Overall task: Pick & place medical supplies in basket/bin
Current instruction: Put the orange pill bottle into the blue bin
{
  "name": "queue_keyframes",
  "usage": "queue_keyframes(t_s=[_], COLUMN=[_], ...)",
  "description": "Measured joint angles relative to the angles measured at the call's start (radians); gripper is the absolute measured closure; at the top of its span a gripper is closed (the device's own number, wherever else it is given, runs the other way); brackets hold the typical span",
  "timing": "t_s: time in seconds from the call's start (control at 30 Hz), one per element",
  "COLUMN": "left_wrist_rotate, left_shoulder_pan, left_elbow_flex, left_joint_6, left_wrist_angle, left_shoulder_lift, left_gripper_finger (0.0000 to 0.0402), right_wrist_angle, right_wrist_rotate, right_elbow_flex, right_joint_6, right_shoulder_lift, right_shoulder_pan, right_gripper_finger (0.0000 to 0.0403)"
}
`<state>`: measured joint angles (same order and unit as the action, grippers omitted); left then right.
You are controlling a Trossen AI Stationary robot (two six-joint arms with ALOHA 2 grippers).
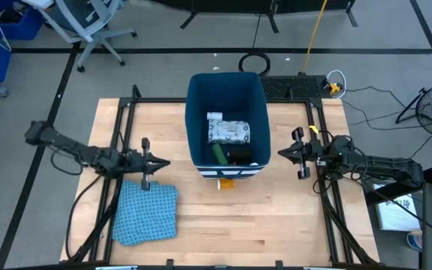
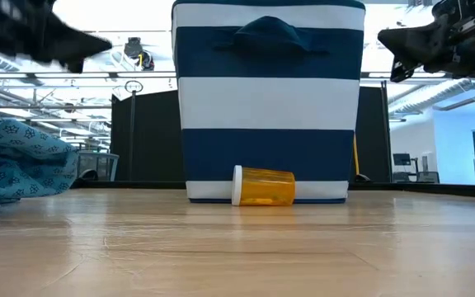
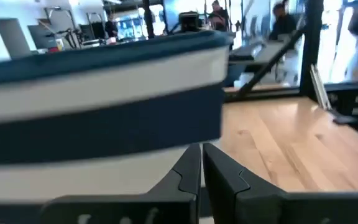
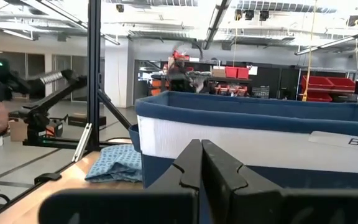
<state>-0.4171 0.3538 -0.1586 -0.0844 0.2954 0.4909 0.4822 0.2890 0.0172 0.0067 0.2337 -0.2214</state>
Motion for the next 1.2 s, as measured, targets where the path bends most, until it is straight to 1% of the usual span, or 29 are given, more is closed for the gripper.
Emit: queue_keyframes(t_s=[0.13,0.23,0.33,0.43,0.5,0.57,0.73,0.8,0.87,0.97,1.07,1.13,1.2], left_wrist_rotate=[-0.093,-0.153,-0.249,-0.344,-0.377,-0.388,-0.383,-0.348,-0.285,-0.18,-0.101,-0.075,-0.074], left_shoulder_pan=[0.132,0.215,0.265,0.286,0.288,0.287,0.259,0.239,0.213,0.168,0.124,0.105,0.094], left_elbow_flex=[-0.21,-0.39,-0.566,-0.713,-0.797,-0.873,-1.037,-1.095,-1.132,-1.161,-1.164,-1.163,-1.163], left_joint_6=[-0.104,-0.158,-0.124,-0.07,-0.029,0.013,0.065,0.07,0.077,0.095,0.109,0.12,0.113], left_wrist_angle=[-0.006,-0.054,-0.134,-0.245,-0.316,-0.377,-0.531,-0.597,-0.661,-0.687,-0.675,-0.676,-0.645], left_shoulder_lift=[0.259,0.46,0.655,0.846,0.958,1.058,1.267,1.332,1.383,1.43,1.45,1.469,1.496], left_gripper_finger=[0.0381,0.0381,0.0381,0.038,0.0381,0.038,0.038,0.0377,0.0363,0.0316,0.0254,0.0213,0.0177], right_wrist_angle=[0.0,-0.001,0.0,-0.001,-0.004,-0.012,-0.046,-0.05,-0.047,-0.046,-0.046,-0.044,-0.045], right_wrist_rotate=[0.0,0.0,0.0,0.0,0.0,0.001,0.001,0.001,0.001,0.0,-0.003,-0.004,-0.004], right_elbow_flex=[-0.001,-0.001,-0.001,-0.002,-0.002,-0.002,-0.002,-0.002,-0.002,-0.002,-0.002,-0.002,-0.002], right_joint_6=[-0.004,-0.007,-0.002,0.008,0.023,0.039,0.045,0.045,0.043,0.035,0.03,0.02,0.011], right_shoulder_lift=[0.0,0.0,0.0,0.0,0.0,0.0,0.001,0.001,0.001,0.001,0.001,0.001,0.002], right_shoulder_pan=[0.0,0.0,0.0,0.0,0.0,0.0,0.0,0.0,0.0,0.0,0.0,0.0,0.0], right_gripper_finger=[0.0403,0.0403,0.0403,0.0403,0.0403,0.0403,0.0403,0.0403,0.0403,0.0403,0.0403,0.0403,0.0403])
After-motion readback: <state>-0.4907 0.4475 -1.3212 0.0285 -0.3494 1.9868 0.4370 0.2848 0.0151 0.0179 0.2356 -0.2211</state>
